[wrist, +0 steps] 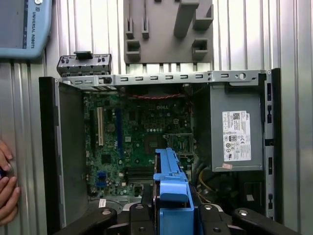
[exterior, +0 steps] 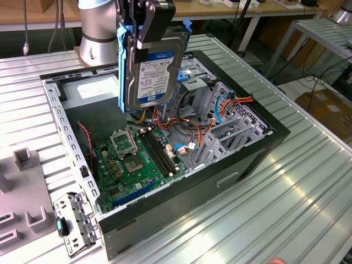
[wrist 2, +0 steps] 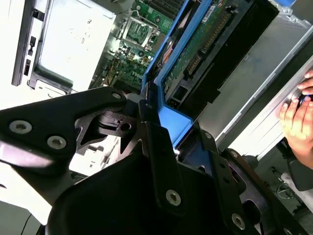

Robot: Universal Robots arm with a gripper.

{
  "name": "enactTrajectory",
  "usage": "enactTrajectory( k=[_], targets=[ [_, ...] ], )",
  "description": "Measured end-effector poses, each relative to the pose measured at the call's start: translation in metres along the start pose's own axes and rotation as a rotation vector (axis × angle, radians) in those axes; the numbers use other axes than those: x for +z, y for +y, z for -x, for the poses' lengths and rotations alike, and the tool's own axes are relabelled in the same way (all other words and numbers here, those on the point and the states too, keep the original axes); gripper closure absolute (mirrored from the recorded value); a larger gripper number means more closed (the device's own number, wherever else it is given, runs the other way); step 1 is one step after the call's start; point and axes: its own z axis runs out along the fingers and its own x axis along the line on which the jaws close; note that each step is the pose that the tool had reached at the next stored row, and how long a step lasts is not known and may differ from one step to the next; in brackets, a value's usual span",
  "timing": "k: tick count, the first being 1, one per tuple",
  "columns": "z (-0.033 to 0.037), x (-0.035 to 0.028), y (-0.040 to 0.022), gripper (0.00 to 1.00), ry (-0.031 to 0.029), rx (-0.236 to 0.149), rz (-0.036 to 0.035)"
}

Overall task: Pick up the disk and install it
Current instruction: 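Insert the disk into the insertion slot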

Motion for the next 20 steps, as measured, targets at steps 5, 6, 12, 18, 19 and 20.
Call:
enactTrajectory(
  k=[5, 6, 12, 18, 19, 20],
  targets=[
    [-0.0049, 0.0002, -0.0044, 0.63, 0.0, 0.0, 0.0],
    [-0.0076, 0.0003, -0.0048, 0.63, 0.0, 0.0, 0.0],
    [-0.0261, 0.0007, -0.0069, 0.63, 0.0, 0.0, 0.0],
    [-0.035, 0.001, -0.0103, 0.63, -0.0001, 0.0, -0.0001],
    [-0.0355, 0.001, -0.0124, 0.63, 0.0, 0.0, 0.0],
    [-0.036, 0.0011, -0.0176, 0.63, 0.0, 0.0, 0.0001]
  ],
)
